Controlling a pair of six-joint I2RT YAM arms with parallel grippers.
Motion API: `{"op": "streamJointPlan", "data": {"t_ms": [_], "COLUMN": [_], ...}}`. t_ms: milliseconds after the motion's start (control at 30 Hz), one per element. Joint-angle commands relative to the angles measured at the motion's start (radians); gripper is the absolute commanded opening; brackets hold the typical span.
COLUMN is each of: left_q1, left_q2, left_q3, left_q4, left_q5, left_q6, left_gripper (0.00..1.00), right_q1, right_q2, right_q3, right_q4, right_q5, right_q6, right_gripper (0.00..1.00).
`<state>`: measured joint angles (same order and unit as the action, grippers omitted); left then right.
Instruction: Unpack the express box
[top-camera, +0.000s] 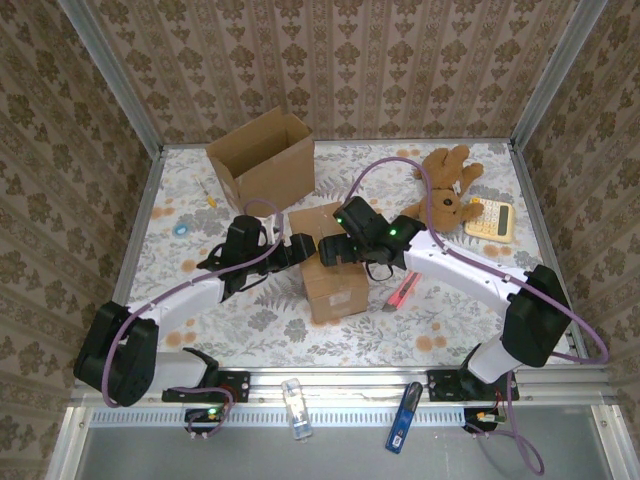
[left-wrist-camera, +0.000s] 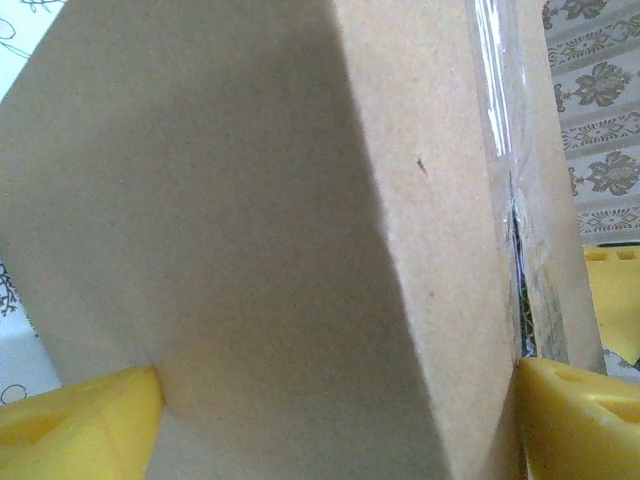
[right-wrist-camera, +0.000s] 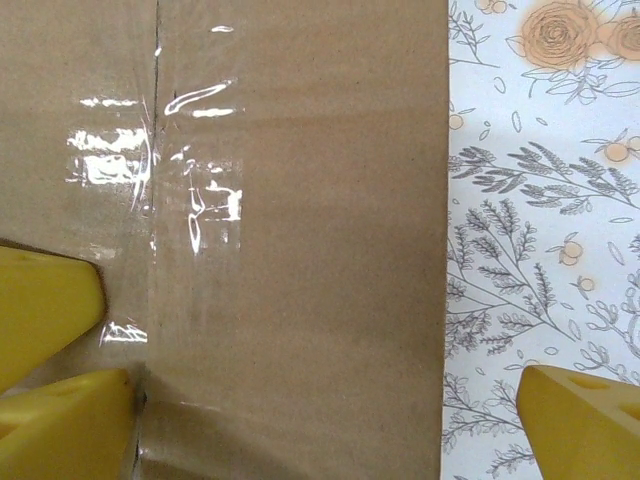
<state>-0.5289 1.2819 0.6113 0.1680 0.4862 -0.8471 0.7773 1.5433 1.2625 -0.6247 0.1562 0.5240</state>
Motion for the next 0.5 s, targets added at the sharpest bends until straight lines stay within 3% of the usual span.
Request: {"op": "streamJointPlan", "data": {"t_ms": [0, 467], "left_q1": [-0.002, -0.002], "left_q2": [0.036, 0.05], "left_q3": [-0.032, -0.041], "left_q4": [-0.11, -0.086], "left_q5": [-0.023, -0.008], "left_q6": [-0.01, -0.013], "left_gripper": [0.88, 0.89], "right_q1": [0.005, 0.047], "right_q2": [0.04, 0.125], "right_q3": [0.027, 0.129], "right_q4": [-0.184, -0.333], "right_q5": [0.123, 0.317], "right_q6": [-0.05, -0.079], "right_gripper": [0.98, 0.98]}}
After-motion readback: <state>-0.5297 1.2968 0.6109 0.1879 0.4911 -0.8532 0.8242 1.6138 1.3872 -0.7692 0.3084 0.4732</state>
